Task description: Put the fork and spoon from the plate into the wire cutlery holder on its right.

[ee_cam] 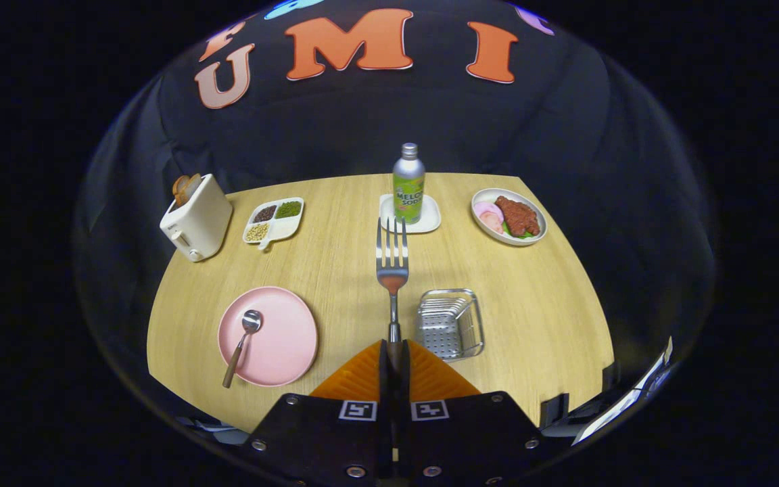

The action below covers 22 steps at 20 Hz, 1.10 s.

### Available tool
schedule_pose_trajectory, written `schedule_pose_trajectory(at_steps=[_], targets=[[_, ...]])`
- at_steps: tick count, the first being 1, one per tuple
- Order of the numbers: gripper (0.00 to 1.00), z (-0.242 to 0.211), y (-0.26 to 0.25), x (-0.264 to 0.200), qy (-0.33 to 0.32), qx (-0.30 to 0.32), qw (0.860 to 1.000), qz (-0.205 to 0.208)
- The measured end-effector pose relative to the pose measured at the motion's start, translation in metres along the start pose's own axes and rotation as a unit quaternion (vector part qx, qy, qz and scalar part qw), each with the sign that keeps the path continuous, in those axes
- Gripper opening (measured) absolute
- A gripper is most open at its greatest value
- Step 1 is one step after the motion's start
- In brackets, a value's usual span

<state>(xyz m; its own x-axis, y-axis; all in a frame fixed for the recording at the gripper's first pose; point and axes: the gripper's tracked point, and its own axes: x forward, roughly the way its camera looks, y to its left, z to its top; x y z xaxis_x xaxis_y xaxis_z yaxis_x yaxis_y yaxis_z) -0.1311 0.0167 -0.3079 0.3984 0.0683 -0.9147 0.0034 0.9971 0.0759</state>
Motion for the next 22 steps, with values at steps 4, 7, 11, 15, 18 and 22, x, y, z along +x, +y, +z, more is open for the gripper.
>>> schedule_pose_trajectory(at_steps=[4,7,11,15,18,22], targets=[[0.04,-0.002,-0.025,-0.002,0.015,-0.014,1.000,-0.009],[0.04,-0.015,-0.037,0.001,0.045,-0.015,0.999,0.000],[0.04,-0.030,-0.049,0.011,0.078,-0.032,0.996,-0.004],[0.04,-0.049,-0.052,0.020,0.114,-0.041,0.993,0.000],[0.04,-0.059,-0.051,0.025,0.140,-0.045,0.989,0.006],[0.05,-0.061,-0.056,0.030,0.148,-0.059,0.987,-0.006]])
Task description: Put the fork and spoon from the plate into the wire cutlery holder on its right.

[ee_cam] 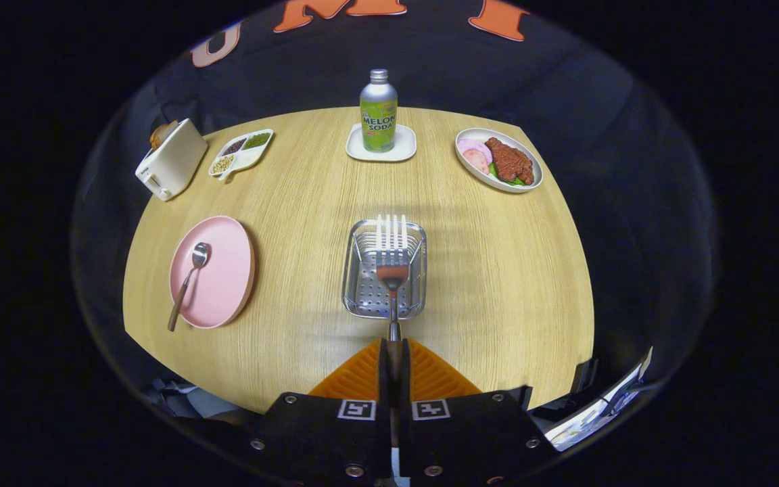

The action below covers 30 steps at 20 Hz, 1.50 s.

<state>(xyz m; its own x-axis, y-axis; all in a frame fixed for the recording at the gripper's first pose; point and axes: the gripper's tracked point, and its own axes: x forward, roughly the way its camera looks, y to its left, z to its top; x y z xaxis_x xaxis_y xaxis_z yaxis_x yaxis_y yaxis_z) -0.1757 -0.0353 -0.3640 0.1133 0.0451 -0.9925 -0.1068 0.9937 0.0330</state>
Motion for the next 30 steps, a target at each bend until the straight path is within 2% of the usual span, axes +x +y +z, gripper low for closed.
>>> schedule_pose_trajectory(at_steps=[5,12,18,22,25,30], targets=[[0.07,0.001,-0.001,0.003,0.009,0.000,1.000,0.004],[0.09,0.021,-0.007,0.006,-0.020,0.013,1.000,-0.006],[0.10,0.061,-0.012,-0.002,-0.103,0.043,0.993,-0.021],[0.12,0.099,-0.017,-0.023,-0.201,0.070,0.976,-0.038],[0.18,0.122,-0.021,-0.041,-0.262,0.091,0.959,-0.052],[0.32,0.154,-0.019,-0.086,-0.382,0.088,0.916,-0.082]])
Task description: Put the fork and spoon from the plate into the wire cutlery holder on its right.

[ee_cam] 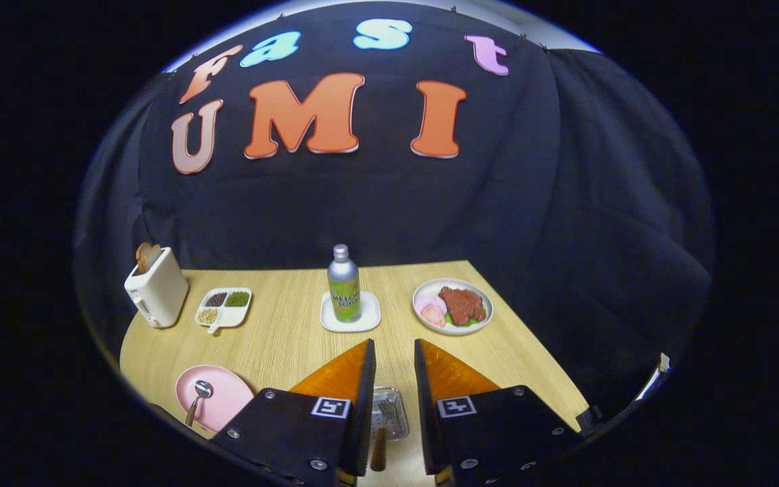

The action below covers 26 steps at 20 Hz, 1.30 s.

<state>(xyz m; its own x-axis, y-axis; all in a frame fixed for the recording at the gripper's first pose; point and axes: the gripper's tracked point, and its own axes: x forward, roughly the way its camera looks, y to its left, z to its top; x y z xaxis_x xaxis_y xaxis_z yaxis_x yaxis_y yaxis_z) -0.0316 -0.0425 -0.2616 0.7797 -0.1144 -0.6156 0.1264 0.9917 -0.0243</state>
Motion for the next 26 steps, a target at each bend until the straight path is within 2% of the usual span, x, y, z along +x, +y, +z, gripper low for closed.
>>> schedule_pose_trajectory(at_steps=[2,7,10,13,22,26], targets=[[0.39,0.015,0.007,-0.010,-0.042,-0.003,0.999,-0.002],[0.72,0.042,0.038,-0.024,-0.125,-0.009,0.992,0.004],[0.83,0.047,0.058,-0.030,-0.144,-0.002,0.989,0.017],[0.95,0.031,0.084,-0.030,-0.132,-0.001,0.991,0.036],[0.97,-0.013,0.170,-0.042,-0.103,0.018,0.992,0.071],[0.97,-0.041,0.220,-0.047,-0.083,-0.001,0.992,0.097]])
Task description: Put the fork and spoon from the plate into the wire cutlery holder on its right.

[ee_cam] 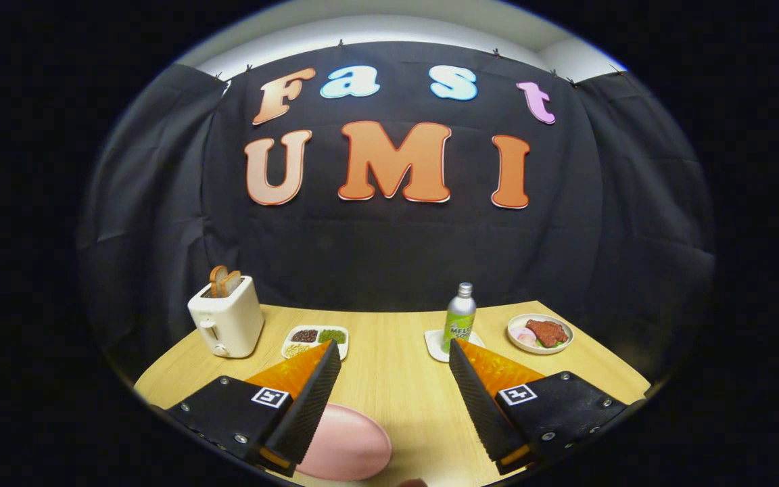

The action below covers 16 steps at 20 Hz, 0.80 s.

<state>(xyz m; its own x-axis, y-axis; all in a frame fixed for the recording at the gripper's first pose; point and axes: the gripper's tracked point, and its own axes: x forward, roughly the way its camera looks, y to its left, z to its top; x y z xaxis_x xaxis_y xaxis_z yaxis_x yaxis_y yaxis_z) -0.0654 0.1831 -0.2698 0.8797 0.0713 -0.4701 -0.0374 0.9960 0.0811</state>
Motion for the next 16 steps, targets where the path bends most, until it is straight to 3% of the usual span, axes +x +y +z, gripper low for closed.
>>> schedule_pose_trajectory(at_steps=[9,16], targets=[[0.97,-0.109,0.074,-0.004,0.119,-0.033,0.992,0.039],[0.96,-0.185,0.108,-0.013,0.220,-0.035,0.972,0.076]])
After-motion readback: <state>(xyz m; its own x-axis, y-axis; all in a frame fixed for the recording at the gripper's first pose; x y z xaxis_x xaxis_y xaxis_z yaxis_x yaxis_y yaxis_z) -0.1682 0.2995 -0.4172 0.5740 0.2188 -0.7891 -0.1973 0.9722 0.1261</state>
